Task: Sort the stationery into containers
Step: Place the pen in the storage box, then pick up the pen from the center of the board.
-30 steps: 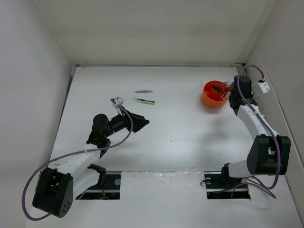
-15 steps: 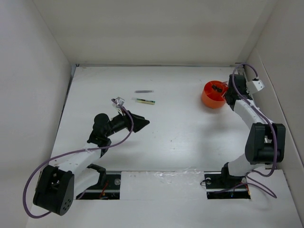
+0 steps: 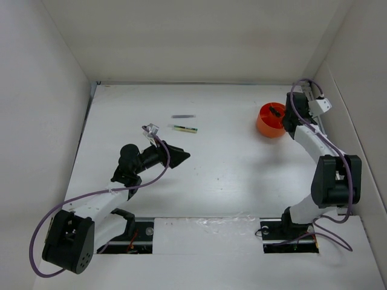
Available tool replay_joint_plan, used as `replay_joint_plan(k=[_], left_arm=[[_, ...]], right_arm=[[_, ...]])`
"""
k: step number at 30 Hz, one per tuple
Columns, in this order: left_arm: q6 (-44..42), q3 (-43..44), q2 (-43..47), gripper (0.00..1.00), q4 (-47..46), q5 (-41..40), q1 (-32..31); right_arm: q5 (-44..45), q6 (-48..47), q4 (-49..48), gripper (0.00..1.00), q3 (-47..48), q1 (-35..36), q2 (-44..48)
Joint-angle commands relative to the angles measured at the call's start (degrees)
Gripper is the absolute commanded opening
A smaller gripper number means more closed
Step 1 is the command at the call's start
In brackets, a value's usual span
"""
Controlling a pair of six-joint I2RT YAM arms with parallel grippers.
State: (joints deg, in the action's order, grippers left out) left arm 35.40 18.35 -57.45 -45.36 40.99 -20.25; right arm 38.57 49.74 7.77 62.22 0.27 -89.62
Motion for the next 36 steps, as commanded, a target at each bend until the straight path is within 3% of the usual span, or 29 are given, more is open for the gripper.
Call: replay_joint_plan(k=[1,7,14,16,20,21,22,26,30,36], left_arm=[[-1.2,1.4,0.1,0.57,-1.1,0.0,-0.3],[-1.7,1.4,0.7,0.57,0.1,-1.9,-0.3],[-3.3,2.0,0.7,0.55,3.6,-6.0,-0.3],[-3.8,2.0,0.7,0.54,4.8,-8.1,-0.3],[-3.8,2.6,0.2,0.47,9.0,-14.7,-0.3],[-3.8,2.6,0.1,0.44,9.7,-17.7,-0.3],[-3.8,2.6,0.1,0.43,10.3,-19.0,-0.3],[-2.6,3.6,-1.8,0.31,12.9,-24.9,-0.3],[-1.6,4.7,-4.3,0.13,14.2,-26.8,-0.3],[-0.9,6.8,-10.0,0.07,14.7,-26.8,-0.3]], right_arm=[[-0.4,-0.3,-1.0,0.43,2.8,0.6,4.3],[-2.8,-0.8,-1.0,0.62,2.8,1.1,7.8],[-5.4,-1.3,-1.7,0.67,0.1,4.9,13.2],[-7.4,-1.8,-4.0,0.61,-2.3,7.5,15.3],[-14.0,-2.5,-9.1,0.2,-6.7,11.8,18.2],[-16.5,-2.5,-9.6,0.05,-7.3,12.6,18.2],[-17.5,-2.5,-10.2,0.0,-7.3,14.6,18.2],[-21.8,-2.5,-11.7,0.0,-10.2,20.8,17.4],[-22.9,-3.6,-12.3,0.0,-10.2,26.9,14.6],[-27.0,-3.6,-15.1,0.0,-10.2,31.7,10.1]])
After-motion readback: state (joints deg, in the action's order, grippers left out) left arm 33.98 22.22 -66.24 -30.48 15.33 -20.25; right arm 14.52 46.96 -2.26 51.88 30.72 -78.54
